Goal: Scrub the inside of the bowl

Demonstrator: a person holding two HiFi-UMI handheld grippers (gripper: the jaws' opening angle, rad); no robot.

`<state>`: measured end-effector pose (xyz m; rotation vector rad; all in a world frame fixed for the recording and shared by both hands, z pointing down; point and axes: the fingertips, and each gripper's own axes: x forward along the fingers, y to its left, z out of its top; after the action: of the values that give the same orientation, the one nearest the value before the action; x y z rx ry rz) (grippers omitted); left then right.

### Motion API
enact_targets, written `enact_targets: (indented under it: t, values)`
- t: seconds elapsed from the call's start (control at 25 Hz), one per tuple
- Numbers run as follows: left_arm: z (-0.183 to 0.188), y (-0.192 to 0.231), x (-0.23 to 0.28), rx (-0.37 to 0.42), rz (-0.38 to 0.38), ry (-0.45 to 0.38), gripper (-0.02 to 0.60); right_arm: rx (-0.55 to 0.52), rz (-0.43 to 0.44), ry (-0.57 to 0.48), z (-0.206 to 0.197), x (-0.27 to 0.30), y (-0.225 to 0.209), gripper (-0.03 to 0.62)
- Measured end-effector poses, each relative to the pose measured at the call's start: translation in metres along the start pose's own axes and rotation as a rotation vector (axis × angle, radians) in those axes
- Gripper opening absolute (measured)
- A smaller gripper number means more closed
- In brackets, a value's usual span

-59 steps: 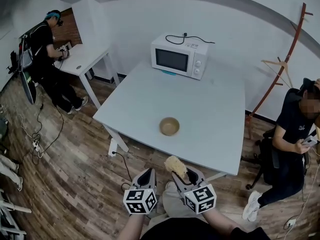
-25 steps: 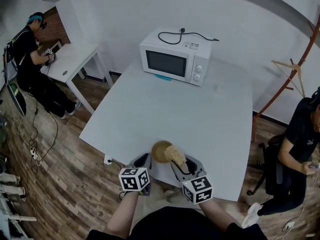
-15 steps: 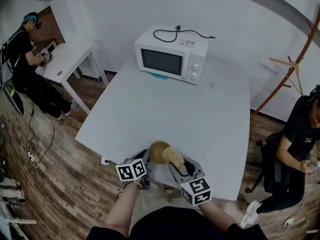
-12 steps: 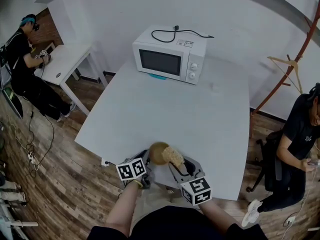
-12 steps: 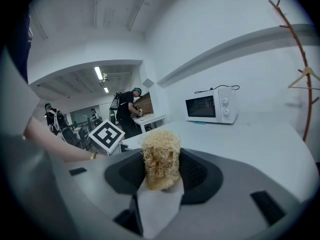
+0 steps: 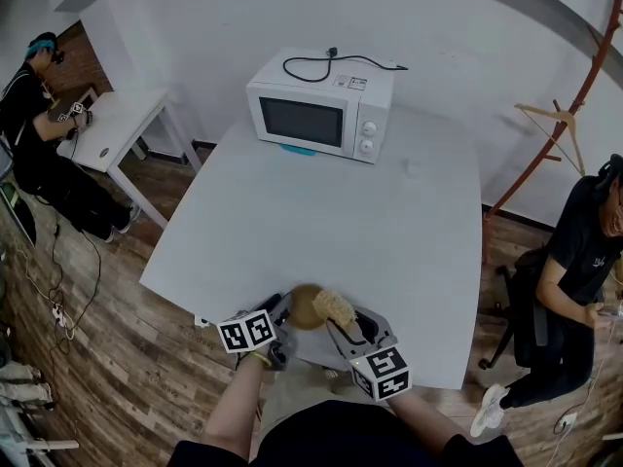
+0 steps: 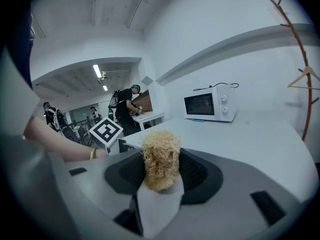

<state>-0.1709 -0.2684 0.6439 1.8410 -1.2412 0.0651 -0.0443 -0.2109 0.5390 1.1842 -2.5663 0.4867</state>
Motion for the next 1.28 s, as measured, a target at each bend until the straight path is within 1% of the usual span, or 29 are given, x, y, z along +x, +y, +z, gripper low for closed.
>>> enact_targets:
  t: [0.12, 0.2, 0.32, 0.4, 0.64, 0.8, 1.04, 1.28]
  values:
    - [-0.002, 0.007, 0.002, -0.008, 0.028, 0.007, 0.135, -0.005, 0.008, 0.004, 0.000, 0.002, 0.002, 0.179]
    - [-0.004, 0.008, 0.005, -0.016, 0.026, 0.019, 0.099, -0.008, 0.010, 0.006, 0.000, 0.003, 0.002, 0.179]
    - [-0.008, 0.006, 0.009, -0.016, 0.010, 0.046, 0.076, -0.007, 0.004, 0.008, -0.001, 0.004, -0.001, 0.179]
    - [-0.008, 0.005, 0.010, -0.007, 0.008, 0.048, 0.048, -0.006, -0.003, 0.009, -0.001, 0.005, -0.004, 0.178]
    - [0.002, -0.006, 0.006, 0.054, -0.002, 0.014, 0.035, -0.011, -0.004, 0.022, -0.003, 0.008, -0.007, 0.179]
    - [0.008, -0.016, 0.000, 0.077, -0.011, -0.012, 0.034, -0.018, 0.001, 0.027, -0.005, 0.011, -0.007, 0.178]
    - [0.022, -0.045, -0.017, 0.095, -0.035, -0.071, 0.029, -0.025, -0.001, 0.038, -0.004, 0.016, -0.008, 0.179]
    - [0.025, -0.070, -0.032, 0.160, -0.041, -0.103, 0.029, -0.039, 0.006, 0.037, -0.003, 0.017, -0.007, 0.179]
